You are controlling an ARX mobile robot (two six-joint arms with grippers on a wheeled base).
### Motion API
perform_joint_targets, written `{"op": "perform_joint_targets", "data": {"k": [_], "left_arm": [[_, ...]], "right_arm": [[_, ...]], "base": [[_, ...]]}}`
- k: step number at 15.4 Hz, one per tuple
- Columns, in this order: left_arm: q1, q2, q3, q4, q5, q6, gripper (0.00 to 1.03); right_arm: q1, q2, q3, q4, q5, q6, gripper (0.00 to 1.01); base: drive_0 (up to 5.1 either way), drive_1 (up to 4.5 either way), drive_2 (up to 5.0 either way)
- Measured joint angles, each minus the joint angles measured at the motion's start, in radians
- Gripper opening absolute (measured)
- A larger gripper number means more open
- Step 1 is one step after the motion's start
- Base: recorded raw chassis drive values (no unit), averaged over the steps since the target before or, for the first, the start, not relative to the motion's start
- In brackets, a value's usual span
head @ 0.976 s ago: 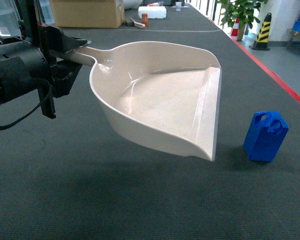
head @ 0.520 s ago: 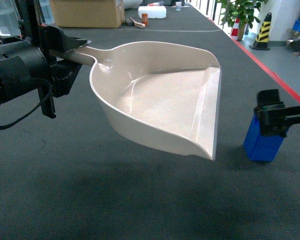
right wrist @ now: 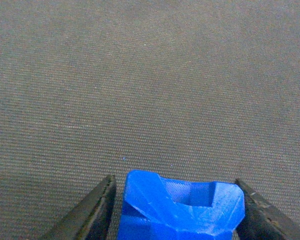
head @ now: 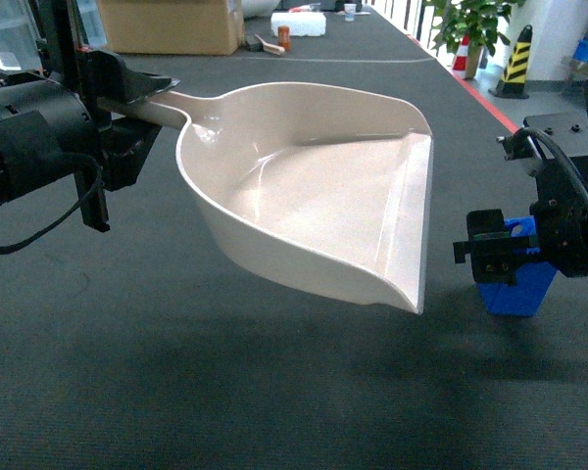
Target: Place part in tray to right shelf
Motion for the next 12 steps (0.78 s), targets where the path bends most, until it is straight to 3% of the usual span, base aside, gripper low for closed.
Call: {"op": "perform_joint_targets", "data": {"k": [2, 3, 6, 8, 9, 11, 12], "left_arm": [[0.000, 0.000, 0.000, 0.000, 0.001, 0.000, 0.19], [0.000, 0.000, 0.000, 0.000, 0.001, 0.000, 0.19], [0.001, 0.000, 0.000, 0.000, 0.000, 0.000, 0.19], [0.001, 0.000, 0.000, 0.000, 0.000, 0.000, 0.19], [0.001, 0.000, 0.000, 0.002, 0.000, 0.000, 0.19], [0.001, 0.000, 0.000, -0.001, 0.000, 0.000, 0.19], [0.001, 0.000, 0.000, 0.001, 0.000, 0.000, 0.19]], "right_arm": [[0.005, -0.013, -0.014, 0.012, -0.004, 0.023, 0.52], [0.006, -0.042, -0.034, -0.003, -0.003, 0.030, 0.48], [0.020, -0.274, -0.076, 0.000, 0.027, 0.040, 0.47], [0.063, -0.457, -0.043, -0.013, -0.002, 0.064, 0.47], [0.101, -0.523, -0.026, -0.016, -0.035, 0.094, 0.47], [0.196, -0.567, -0.009, -0.071, -0.138, 0.194, 0.47], [0.247, -0.544, -0.009, -0.081, -0.159, 0.236, 0.47]], "base": [[0.0, 0.00, 0.0], [0.0, 0.00, 0.0], [0.0, 0.00, 0.0], [0.0, 0.00, 0.0], [0.0, 0.00, 0.0], [0.0, 0.00, 0.0], [0.0, 0.00, 0.0]]}}
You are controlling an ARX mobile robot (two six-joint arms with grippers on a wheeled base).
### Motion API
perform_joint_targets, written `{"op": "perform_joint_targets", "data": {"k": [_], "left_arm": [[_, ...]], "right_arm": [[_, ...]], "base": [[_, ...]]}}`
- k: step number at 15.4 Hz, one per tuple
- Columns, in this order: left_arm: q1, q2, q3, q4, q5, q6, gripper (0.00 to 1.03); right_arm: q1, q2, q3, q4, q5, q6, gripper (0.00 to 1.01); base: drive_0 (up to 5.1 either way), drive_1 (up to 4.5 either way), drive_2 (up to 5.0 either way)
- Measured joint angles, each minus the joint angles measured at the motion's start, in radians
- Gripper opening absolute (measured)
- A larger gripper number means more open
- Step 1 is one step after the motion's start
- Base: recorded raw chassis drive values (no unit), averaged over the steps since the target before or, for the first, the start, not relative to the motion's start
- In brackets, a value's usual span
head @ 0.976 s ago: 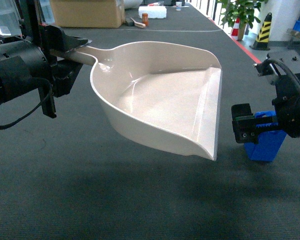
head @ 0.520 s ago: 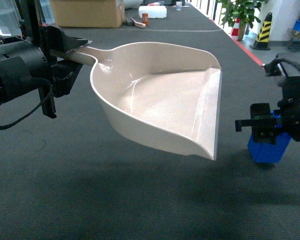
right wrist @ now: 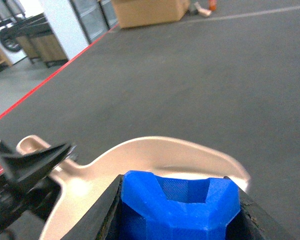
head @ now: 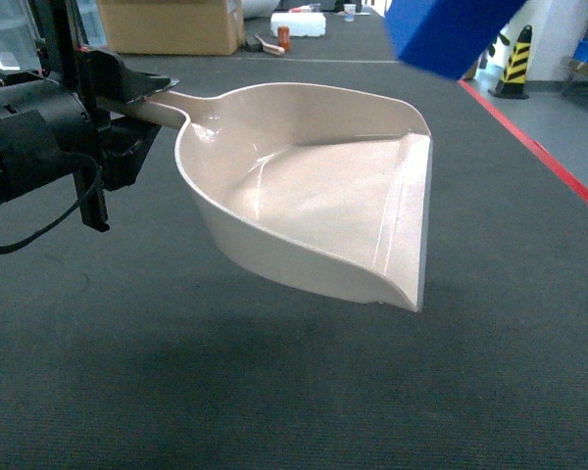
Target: Place part in tray to right shelf
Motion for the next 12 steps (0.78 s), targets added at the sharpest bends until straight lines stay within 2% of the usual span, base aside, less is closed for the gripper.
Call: {"op": "perform_joint_targets", "data": {"k": [2, 3, 4, 5, 6, 7, 8, 10, 11, 12], "left_arm": [[0.000, 0.000, 0.000, -0.001, 0.000, 0.000, 0.19], [0.000, 0.000, 0.000, 0.000, 0.001, 0.000, 0.19], [0.000, 0.000, 0.000, 0.000, 0.000, 0.000, 0.19], [0.000, 0.000, 0.000, -0.002, 0.002, 0.005, 0.19], [0.000, 0.000, 0.000, -0.003, 0.002, 0.004, 0.19], [0.002, 0.000, 0.000, 0.000, 0.000, 0.006, 0.19], [0.002, 0.000, 0.000, -0.001, 0.000, 0.006, 0.19], [0.002, 0.000, 0.000, -0.001, 0.000, 0.007, 0.18], [0.002, 0.000, 0.000, -0.001, 0.000, 0.007, 0.18], [0.002, 0.000, 0.000, -0.001, 0.000, 0.006, 0.18]], "right_arm": [[0.093, 0.076, 0.000, -0.010, -0.035, 0.055, 0.47], [0.128, 0.113, -0.005, 0.013, -0.050, 0.064, 0.49], [0.152, 0.148, -0.012, 0.080, -0.035, 0.063, 0.61], [0.157, 0.158, -0.027, 0.159, 0.010, 0.039, 0.72], [0.149, 0.151, -0.040, 0.212, 0.056, 0.010, 0.81], [0.129, 0.116, -0.070, 0.280, 0.105, -0.033, 0.94], [0.107, 0.074, -0.091, 0.323, 0.142, -0.077, 1.00], [0.040, -0.045, -0.148, 0.391, 0.166, -0.194, 0.98], [-0.003, -0.105, -0.188, 0.408, 0.159, -0.253, 0.98], [-0.067, -0.182, -0.236, 0.386, 0.137, -0.304, 0.98]], "base": [[0.0, 0.00, 0.0], [0.0, 0.00, 0.0], [0.0, 0.00, 0.0], [0.0, 0.00, 0.0], [0.0, 0.00, 0.0], [0.0, 0.00, 0.0], [0.0, 0.00, 0.0], [0.0, 0.00, 0.0], [0.0, 0.00, 0.0], [0.0, 0.00, 0.0]]}}
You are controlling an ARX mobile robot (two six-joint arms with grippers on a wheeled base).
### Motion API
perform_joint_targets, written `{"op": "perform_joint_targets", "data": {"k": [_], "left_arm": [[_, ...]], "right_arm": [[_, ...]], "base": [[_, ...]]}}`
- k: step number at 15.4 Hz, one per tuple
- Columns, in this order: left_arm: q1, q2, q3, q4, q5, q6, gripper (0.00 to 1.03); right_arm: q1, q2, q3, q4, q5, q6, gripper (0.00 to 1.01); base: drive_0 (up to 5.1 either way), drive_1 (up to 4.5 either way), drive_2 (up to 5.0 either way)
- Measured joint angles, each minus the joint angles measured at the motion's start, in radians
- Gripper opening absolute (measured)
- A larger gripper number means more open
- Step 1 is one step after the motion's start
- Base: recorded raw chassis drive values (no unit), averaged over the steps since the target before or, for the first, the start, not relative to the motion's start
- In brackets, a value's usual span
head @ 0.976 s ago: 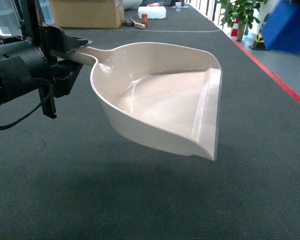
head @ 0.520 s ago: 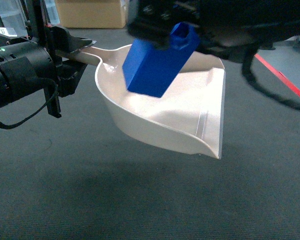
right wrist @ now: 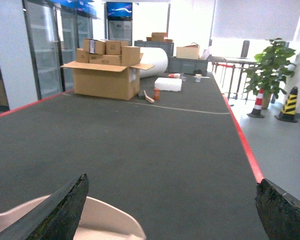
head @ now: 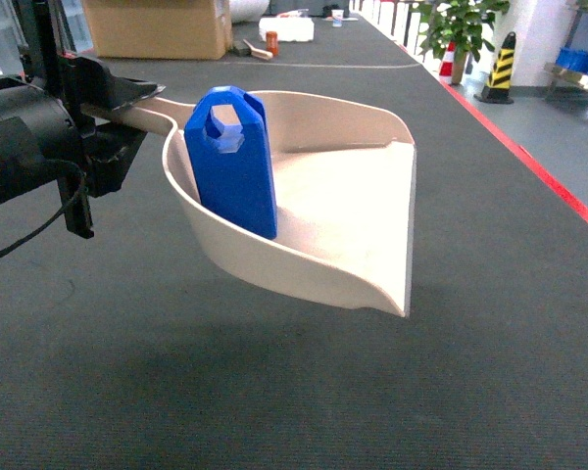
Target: Place part in tray to right shelf
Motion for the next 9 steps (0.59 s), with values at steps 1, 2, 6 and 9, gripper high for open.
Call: {"op": "perform_joint_targets", "data": {"k": [1, 2, 6, 9], "left_arm": [[0.000, 0.000, 0.000, 0.000, 0.000, 0.000, 0.18], [0.002, 0.000, 0.000, 0.000, -0.001, 0.000, 0.18], [-0.002, 0.000, 0.000, 0.000, 0.005, 0.000, 0.18], [0.004, 0.000, 0.000, -0.001, -0.003, 0.000, 0.18]], "right_arm": [[-0.069, -0.078, -0.047, -0.034, -0.048, -0.022, 0.98], [-0.097, -0.118, -0.066, -0.040, -0.055, -0.030, 0.98], [-0.096, -0.119, -0.060, -0.037, -0.067, -0.032, 0.98], [-0.095, -0.120, -0.060, -0.036, -0.069, -0.032, 0.98]], "base": [[0.0, 0.00, 0.0], [0.0, 0.00, 0.0], [0.0, 0.00, 0.0], [5.1, -2.38, -2.4]]}}
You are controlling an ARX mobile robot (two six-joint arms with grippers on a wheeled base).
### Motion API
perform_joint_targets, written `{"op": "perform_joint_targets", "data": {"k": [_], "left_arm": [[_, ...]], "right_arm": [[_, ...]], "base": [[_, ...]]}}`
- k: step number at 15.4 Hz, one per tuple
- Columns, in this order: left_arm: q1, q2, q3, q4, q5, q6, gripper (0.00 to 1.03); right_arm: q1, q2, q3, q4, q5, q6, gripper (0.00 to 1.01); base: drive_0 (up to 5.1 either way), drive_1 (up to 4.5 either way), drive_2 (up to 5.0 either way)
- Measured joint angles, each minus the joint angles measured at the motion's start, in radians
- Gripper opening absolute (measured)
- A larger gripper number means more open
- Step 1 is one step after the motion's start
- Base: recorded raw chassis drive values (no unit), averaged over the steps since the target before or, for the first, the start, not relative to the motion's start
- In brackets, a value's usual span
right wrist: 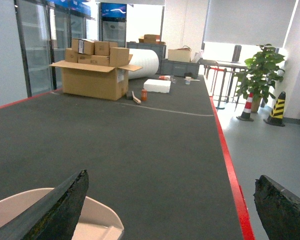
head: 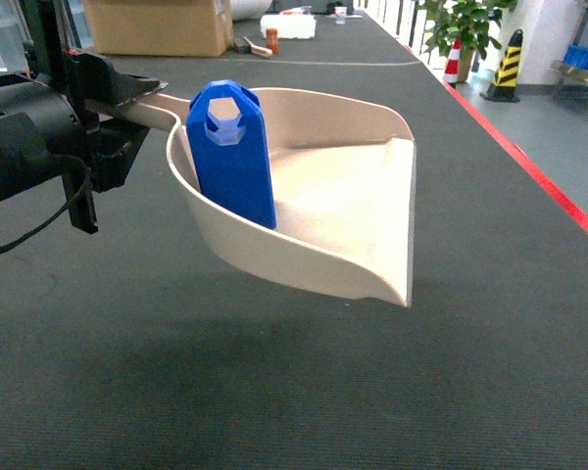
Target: Place part in tray to right shelf
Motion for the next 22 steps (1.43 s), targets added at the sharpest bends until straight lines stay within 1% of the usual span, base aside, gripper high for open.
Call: {"op": "perform_joint_targets", "data": {"k": [22], "left_arm": [[-0.005, 0.000, -0.001, 0.006, 0.003, -0.001, 0.18]], "right_arm": [[-0.001, 0.000, 0.000, 0.001, 0.001, 0.000, 0.98]], "base": [[4.8, -2.53, -2.5]]}}
